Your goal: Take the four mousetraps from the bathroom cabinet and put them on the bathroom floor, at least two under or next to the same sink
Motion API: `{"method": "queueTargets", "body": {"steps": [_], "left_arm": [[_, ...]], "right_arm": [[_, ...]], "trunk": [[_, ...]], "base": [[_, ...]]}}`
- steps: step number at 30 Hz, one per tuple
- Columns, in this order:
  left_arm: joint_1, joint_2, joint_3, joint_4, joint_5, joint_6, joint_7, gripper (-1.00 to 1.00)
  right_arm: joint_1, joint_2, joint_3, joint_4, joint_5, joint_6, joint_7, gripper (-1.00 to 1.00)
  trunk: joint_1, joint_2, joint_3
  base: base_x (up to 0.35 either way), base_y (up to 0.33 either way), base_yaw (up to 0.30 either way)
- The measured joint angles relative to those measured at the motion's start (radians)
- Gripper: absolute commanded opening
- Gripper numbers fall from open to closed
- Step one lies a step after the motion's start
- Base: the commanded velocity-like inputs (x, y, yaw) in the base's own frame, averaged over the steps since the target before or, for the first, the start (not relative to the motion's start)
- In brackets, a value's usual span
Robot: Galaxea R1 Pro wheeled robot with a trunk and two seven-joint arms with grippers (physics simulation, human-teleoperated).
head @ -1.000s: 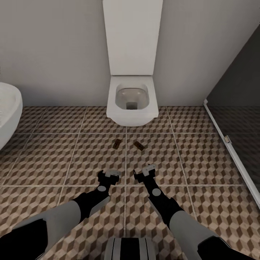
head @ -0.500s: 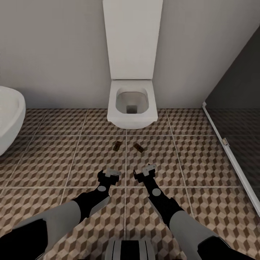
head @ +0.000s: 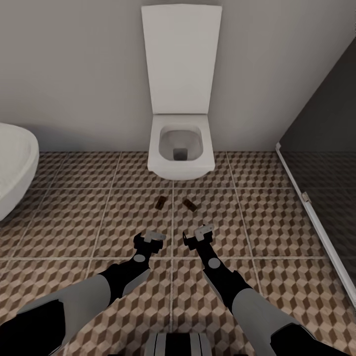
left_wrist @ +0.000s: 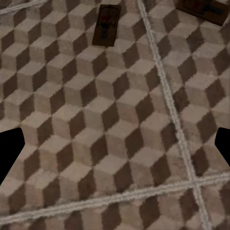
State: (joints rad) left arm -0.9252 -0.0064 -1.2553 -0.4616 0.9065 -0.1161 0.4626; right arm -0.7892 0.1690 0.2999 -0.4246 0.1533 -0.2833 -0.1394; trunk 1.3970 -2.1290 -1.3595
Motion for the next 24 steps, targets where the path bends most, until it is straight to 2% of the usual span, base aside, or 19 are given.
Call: {"method": "queueTargets", "body": {"steps": [15, 24], "left_arm": [[0.001, 0.001, 0.0, 0.0, 0.0, -0.003, 0.001, 1.0], [0.005, 0.009, 0.0, 0.0, 0.0, -0.007, -0.001, 1.0]], "right_arm": [[0.001, -0.004, 0.001, 0.002, 0.0, -0.023, -0.001, 1.0], [0.002, -0.042, 0.001, 0.012, -0.005, -0.051, -0.001, 1.0]], "trunk": [[-0.058, 0.105, 0.047], [-0.092, 0.168, 0.075]], "base": [[0.0, 0.0, 0.0], [0.0, 0.0, 0.0]]}}
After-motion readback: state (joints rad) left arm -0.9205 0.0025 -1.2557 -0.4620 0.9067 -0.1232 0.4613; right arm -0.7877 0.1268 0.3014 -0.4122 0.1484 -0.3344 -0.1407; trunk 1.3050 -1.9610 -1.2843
